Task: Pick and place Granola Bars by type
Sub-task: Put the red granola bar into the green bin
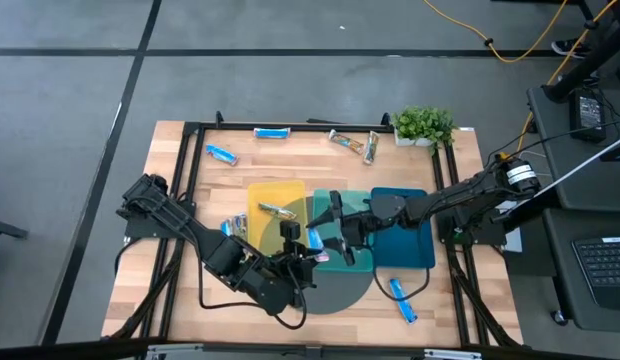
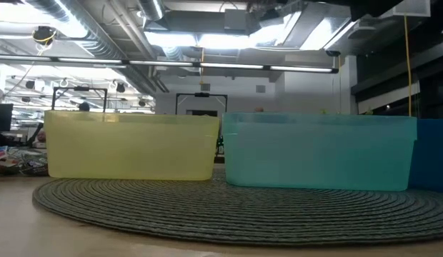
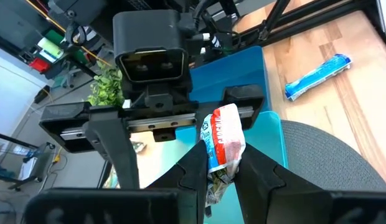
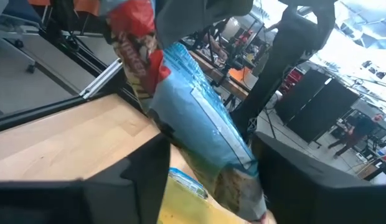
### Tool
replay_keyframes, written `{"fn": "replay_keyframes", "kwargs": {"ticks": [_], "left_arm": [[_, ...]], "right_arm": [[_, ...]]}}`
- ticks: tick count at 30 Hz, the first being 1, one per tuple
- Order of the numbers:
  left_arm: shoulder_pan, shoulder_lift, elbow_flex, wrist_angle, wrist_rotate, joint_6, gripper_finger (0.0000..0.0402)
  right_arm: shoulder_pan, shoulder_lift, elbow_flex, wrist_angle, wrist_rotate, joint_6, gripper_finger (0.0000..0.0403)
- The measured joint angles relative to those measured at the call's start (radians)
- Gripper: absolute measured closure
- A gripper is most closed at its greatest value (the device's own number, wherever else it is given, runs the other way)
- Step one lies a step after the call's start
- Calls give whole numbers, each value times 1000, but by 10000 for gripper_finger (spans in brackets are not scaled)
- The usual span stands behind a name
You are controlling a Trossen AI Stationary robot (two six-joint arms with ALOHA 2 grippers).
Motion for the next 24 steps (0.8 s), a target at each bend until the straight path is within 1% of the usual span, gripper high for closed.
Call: {"fn": "replay_keyframes", "kwargs": {"ticks": [7,14,19,24], "left_arm": [[0,0,0,-19,0,0,344],[0,0,0,-26,19,15,338],[-5,-11,-1,-26,32,26,304],[-32,-65,-1,-24,4,26,262]], "right_arm": [[0,0,0,-5,1,10,253],[-1,0,0,-5,1,25,299],[0,0,0,-5,2,25,316],[0,0,1,-23,6,25,324]]}}
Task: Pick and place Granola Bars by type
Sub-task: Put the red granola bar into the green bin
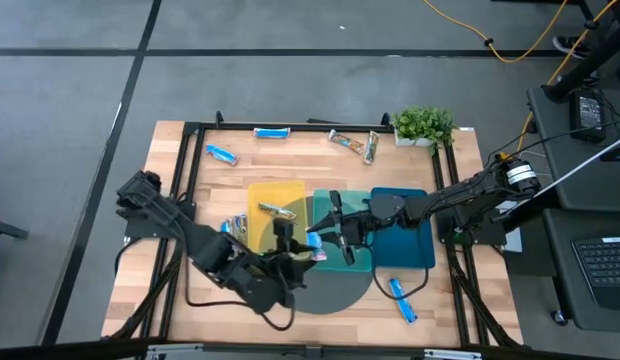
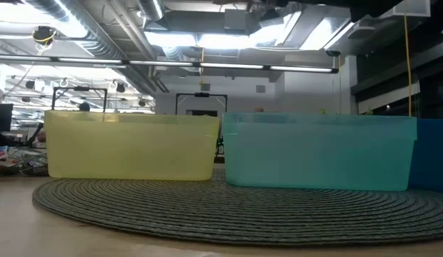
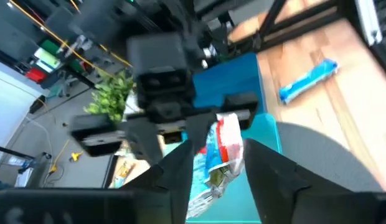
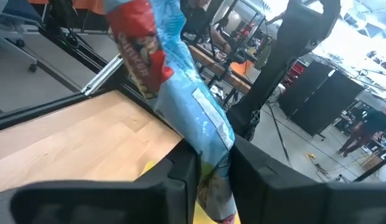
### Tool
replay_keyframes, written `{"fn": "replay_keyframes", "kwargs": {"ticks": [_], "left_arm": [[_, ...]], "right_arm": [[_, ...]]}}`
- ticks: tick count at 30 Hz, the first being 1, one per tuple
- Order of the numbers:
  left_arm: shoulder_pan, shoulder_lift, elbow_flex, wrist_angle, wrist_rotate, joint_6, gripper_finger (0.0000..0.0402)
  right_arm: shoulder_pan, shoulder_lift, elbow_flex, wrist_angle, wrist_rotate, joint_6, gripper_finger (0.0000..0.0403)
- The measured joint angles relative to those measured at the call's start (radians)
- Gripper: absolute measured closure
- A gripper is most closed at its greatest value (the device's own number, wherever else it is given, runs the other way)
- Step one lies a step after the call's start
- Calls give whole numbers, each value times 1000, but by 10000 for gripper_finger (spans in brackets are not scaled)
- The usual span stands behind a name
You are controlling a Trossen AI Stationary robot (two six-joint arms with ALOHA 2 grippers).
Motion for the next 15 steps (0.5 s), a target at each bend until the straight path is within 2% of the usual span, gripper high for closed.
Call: {"fn": "replay_keyframes", "kwargs": {"ticks": [8,15], "left_arm": [[-72,-79,0,-35,-84,-90,236],[-104,-78,-4,-245,-104,-325,246]], "right_arm": [[0,0,0,-58,200,-1,328],[0,-20,0,-166,364,0,328]]}}
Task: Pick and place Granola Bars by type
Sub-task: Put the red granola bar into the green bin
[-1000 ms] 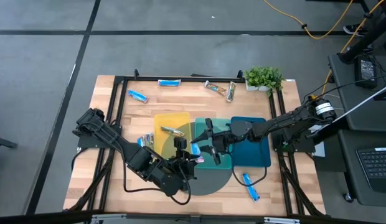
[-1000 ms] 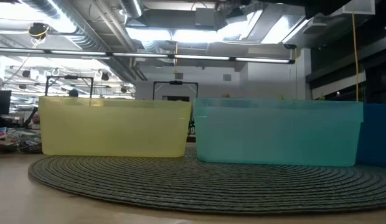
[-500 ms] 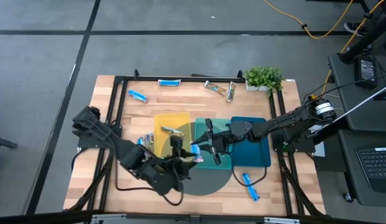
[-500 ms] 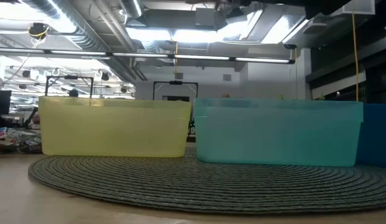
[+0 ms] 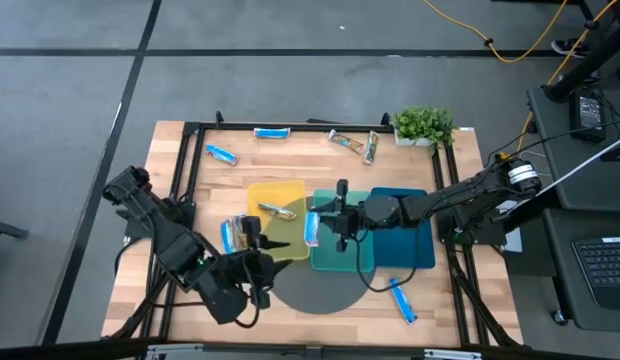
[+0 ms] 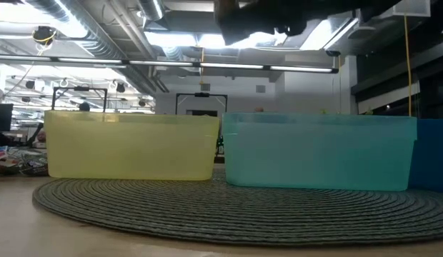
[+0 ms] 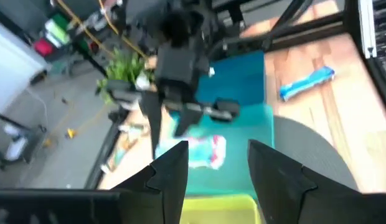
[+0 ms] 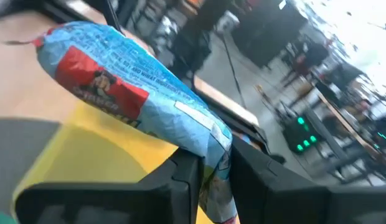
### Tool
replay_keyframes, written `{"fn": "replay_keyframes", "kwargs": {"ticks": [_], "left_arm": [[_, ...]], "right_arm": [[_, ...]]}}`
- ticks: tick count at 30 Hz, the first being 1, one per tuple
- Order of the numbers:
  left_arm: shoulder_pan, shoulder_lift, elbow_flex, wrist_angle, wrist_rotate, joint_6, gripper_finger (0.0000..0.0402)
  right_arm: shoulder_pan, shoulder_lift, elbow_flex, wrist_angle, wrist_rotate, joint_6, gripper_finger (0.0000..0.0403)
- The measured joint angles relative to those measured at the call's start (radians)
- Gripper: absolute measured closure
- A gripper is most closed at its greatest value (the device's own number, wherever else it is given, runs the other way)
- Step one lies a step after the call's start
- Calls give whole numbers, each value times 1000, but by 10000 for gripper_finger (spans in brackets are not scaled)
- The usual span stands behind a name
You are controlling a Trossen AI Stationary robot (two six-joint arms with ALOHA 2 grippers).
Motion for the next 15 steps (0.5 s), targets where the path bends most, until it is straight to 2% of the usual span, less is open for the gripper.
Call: {"fn": "replay_keyframes", "kwargs": {"ticks": [7,15], "left_arm": [[-17,13,-8,-257,17,-271,258],[-71,47,-30,-489,-67,-479,267]], "right_arm": [[-3,-78,0,-146,24,75,328],[-23,-203,0,-371,27,185,328]]}}
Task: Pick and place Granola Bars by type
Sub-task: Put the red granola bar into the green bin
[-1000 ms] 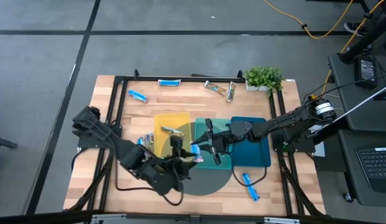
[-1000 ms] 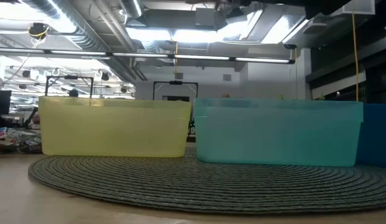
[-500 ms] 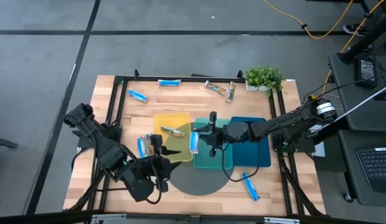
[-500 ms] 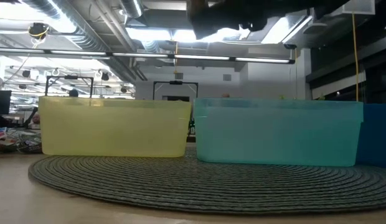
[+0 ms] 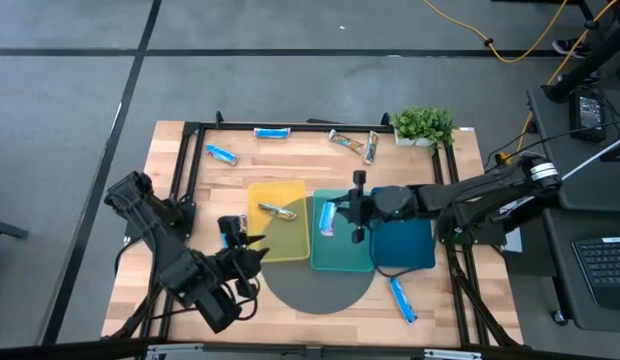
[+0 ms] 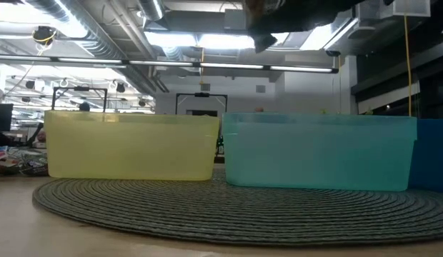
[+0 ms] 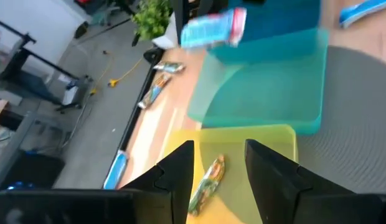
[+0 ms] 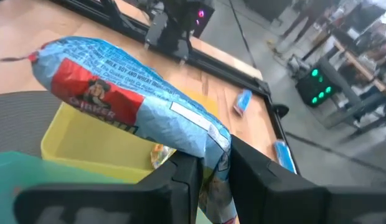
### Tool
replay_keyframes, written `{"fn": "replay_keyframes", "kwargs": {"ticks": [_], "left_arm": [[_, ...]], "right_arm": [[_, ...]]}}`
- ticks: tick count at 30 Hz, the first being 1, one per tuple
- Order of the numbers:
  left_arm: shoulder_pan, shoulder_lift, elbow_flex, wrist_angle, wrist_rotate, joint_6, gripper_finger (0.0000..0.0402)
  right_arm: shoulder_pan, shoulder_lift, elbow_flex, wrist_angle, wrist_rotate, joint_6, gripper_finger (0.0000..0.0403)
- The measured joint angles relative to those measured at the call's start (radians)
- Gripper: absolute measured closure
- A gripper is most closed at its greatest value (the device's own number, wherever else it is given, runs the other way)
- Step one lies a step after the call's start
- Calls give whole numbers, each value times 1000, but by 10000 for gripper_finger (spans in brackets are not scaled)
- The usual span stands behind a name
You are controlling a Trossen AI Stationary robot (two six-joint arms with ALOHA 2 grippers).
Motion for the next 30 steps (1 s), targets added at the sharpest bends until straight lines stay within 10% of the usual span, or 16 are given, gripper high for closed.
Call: {"fn": "replay_keyframes", "kwargs": {"ticks": [7,16,30], "left_arm": [[77,-69,-245,111,185,-45,274],[305,-288,-666,748,560,369,275],[470,-421,-943,1227,610,628,275]], "right_arm": [[1,-52,0,-59,0,46,328],[-3,-53,-1,-84,7,47,328],[-157,-58,-1,-253,-61,111,328]]}}
